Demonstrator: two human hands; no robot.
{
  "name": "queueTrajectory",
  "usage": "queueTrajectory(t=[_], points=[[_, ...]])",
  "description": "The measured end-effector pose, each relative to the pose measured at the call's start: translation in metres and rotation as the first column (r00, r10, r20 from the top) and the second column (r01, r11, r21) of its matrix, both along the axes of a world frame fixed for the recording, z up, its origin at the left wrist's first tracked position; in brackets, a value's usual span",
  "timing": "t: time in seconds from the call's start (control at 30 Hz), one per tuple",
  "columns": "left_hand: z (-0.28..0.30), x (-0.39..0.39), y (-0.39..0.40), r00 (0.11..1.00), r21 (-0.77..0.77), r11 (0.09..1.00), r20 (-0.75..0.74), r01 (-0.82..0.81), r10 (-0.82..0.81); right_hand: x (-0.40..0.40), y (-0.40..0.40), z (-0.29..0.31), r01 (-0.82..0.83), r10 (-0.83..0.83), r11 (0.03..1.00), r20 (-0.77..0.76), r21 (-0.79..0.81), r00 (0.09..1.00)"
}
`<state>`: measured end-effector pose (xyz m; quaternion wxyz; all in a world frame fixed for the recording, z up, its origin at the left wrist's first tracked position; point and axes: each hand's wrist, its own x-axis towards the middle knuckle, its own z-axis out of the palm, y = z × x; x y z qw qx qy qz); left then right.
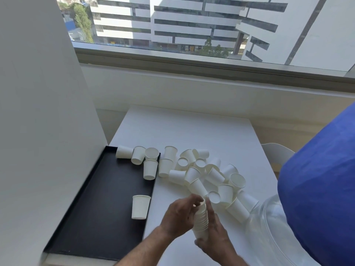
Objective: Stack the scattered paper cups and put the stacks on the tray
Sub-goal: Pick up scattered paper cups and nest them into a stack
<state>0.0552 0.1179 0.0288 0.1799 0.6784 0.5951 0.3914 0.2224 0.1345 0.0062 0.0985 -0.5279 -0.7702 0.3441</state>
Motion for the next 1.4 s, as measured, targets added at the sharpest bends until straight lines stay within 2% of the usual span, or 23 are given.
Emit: queueTrajectory(t=[0.13, 0.23, 0.3, 0.37, 0.43, 0.5, 0.57, 0.67, 0.8, 0.87, 0.93, 1.0, 1.07, 1.23, 1.4], points=[[-0.001, -0.003, -0.002, 0.992, -0.095, 0.988, 0.008, 0.124, -0.124, -0.002, 0.0, 0.001, -0.021, 0.021, 1.0, -0.017, 0.023, 1.0], [-0.003, -0.003, -0.006, 0.998, -0.066, 0.996, 0.004, 0.067, -0.067, -0.002, 0.001, 0.002, -0.01, 0.011, 1.0, -0.08, 0.015, 0.997], [-0.008, -0.002, -0.009, 0.995, -0.094, 0.996, 0.101, 0.001, 0.008, -0.002, 0.004, 0.003, -0.004, 0.004, 1.0, -0.141, 0.003, 0.99], [-0.012, 0.003, -0.012, 0.968, -0.219, 0.975, 0.234, -0.044, 0.096, -0.004, 0.006, 0.003, 0.004, -0.005, 1.0, -0.205, -0.007, 0.979], [-0.014, 0.006, -0.013, 0.912, -0.363, 0.931, 0.373, -0.023, 0.168, -0.006, 0.008, 0.003, 0.016, -0.017, 1.0, -0.261, -0.003, 0.965], [-0.017, 0.008, -0.013, 0.853, -0.435, 0.9, 0.483, 0.037, 0.198, -0.008, 0.01, 0.003, 0.033, -0.032, 0.999, -0.293, -0.001, 0.956], [-0.02, 0.008, -0.013, 0.85, -0.445, 0.895, 0.484, 0.036, 0.207, -0.008, 0.012, 0.002, 0.033, -0.035, 0.999, -0.307, -0.012, 0.951], [-0.019, 0.008, -0.013, 0.879, -0.448, 0.892, 0.402, -0.054, 0.255, -0.004, 0.016, -0.001, 0.004, -0.028, 0.997, -0.305, -0.077, 0.952], [-0.018, 0.001, -0.014, 0.892, -0.441, 0.88, 0.306, -0.177, 0.333, 0.004, 0.031, -0.002, 0.09, -0.078, 0.993, -0.147, 0.077, 0.986], [-0.018, -0.003, -0.016, 0.904, -0.447, 0.87, 0.251, -0.209, 0.346, 0.009, 0.044, -0.002, 0.114, -0.116, 0.978, -0.001, 0.174, 0.993], [-0.017, -0.005, -0.018, 0.905, -0.459, 0.858, 0.224, -0.229, 0.361, 0.015, 0.057, -0.004, 0.034, -0.081, 0.978, 0.223, 0.206, 0.971], [-0.017, -0.007, -0.021, 0.902, -0.462, 0.854, 0.219, -0.24, 0.372, 0.021, 0.069, -0.009, -0.113, 0.007, 0.967, 0.423, 0.227, 0.906], [-0.016, -0.009, -0.023, 0.902, -0.456, 0.854, 0.211, -0.25, 0.377, 0.024, 0.079, -0.013, -0.233, 0.066, 0.94, 0.538, 0.249, 0.84], [-0.015, -0.011, -0.029, 0.904, -0.467, 0.844, 0.188, -0.263, 0.385, 0.02, 0.092, -0.02, -0.328, 0.142, 0.928, 0.648, 0.175, 0.748], [-0.015, -0.011, -0.033, 0.9, -0.473, 0.839, 0.188, -0.267, 0.393, 0.02, 0.094, -0.025, -0.373, 0.181, 0.915, 0.675, 0.151, 0.716]])
